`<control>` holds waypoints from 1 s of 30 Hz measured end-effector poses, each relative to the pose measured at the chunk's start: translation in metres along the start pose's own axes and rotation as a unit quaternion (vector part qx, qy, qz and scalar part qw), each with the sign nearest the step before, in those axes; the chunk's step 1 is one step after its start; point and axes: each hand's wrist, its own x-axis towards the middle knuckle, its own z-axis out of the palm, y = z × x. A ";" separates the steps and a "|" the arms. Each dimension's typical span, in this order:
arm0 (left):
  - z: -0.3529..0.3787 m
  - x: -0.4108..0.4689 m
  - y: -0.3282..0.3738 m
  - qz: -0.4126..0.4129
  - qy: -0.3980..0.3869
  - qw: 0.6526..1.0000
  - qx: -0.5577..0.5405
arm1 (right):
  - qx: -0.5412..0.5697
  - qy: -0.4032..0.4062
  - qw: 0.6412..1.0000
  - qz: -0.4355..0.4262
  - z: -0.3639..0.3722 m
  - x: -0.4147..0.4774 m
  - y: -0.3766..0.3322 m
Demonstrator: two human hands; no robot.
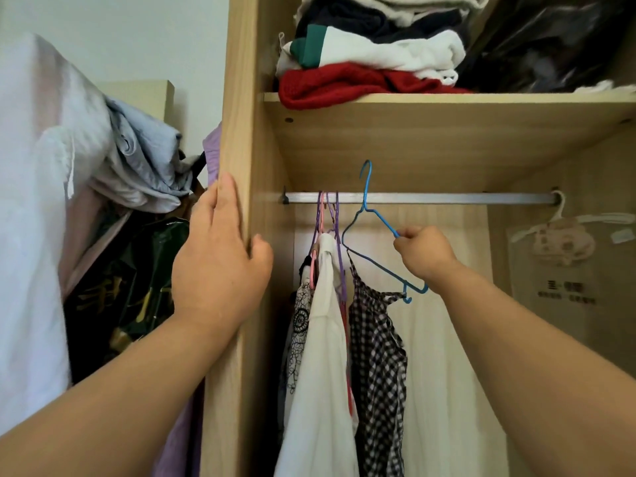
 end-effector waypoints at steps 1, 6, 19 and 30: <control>-0.001 0.001 0.000 -0.002 0.000 1.000 0.004 | -0.007 0.005 1.000 -0.005 -0.007 -0.005 0.003; -0.003 0.000 0.003 0.008 -0.033 0.999 0.040 | -0.062 0.027 0.997 -0.027 -0.053 -0.043 0.031; 0.052 -0.110 0.077 0.171 -0.369 0.904 -0.131 | -0.084 -0.024 0.996 0.014 -0.185 -0.234 0.058; 0.065 -0.267 0.060 0.111 -0.518 0.741 -0.413 | -0.246 0.061 0.929 0.270 -0.180 -0.429 0.010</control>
